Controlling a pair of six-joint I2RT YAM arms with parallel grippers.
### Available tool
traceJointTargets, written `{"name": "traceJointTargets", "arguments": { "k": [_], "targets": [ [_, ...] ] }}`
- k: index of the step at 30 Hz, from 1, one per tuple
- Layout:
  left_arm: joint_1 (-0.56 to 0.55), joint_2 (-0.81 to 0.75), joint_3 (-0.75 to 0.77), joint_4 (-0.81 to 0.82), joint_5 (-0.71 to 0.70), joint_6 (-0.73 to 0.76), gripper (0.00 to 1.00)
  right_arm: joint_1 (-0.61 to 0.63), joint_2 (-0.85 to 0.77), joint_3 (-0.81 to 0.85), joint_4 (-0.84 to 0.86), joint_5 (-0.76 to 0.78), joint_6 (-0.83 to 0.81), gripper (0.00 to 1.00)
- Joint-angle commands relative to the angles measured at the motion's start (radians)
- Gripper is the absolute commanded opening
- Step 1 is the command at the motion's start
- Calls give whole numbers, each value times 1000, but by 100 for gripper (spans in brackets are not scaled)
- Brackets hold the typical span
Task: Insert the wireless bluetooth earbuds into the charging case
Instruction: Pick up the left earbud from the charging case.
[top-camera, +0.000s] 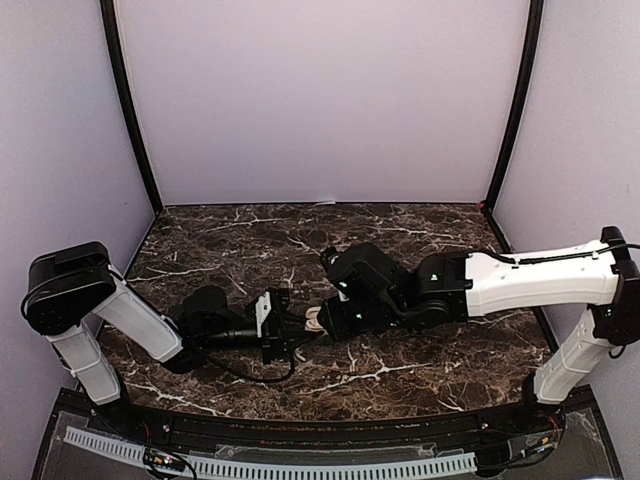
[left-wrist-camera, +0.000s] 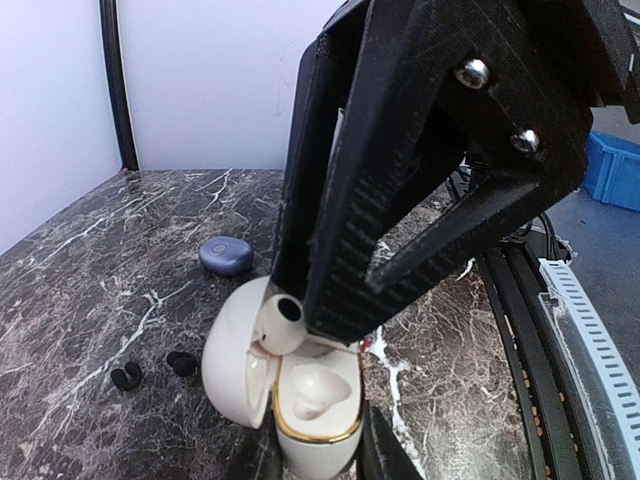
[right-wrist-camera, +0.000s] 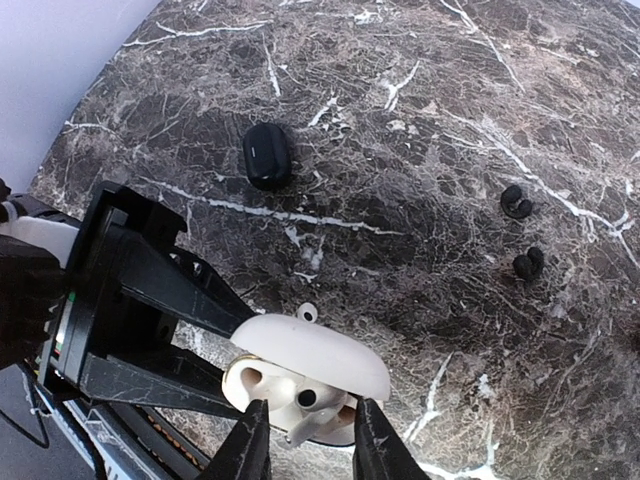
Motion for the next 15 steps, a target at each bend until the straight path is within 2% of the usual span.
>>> {"name": "traceJointTargets", "arguments": {
  "k": [1, 15],
  "targets": [
    [-7, -2, 0, 25, -5, 15, 7, 10, 18, 43, -29, 36, 9, 28],
    [-15, 2, 21, -1, -22, 26, 7, 9, 82, 77, -37, 61, 6, 28]
  ]
}}
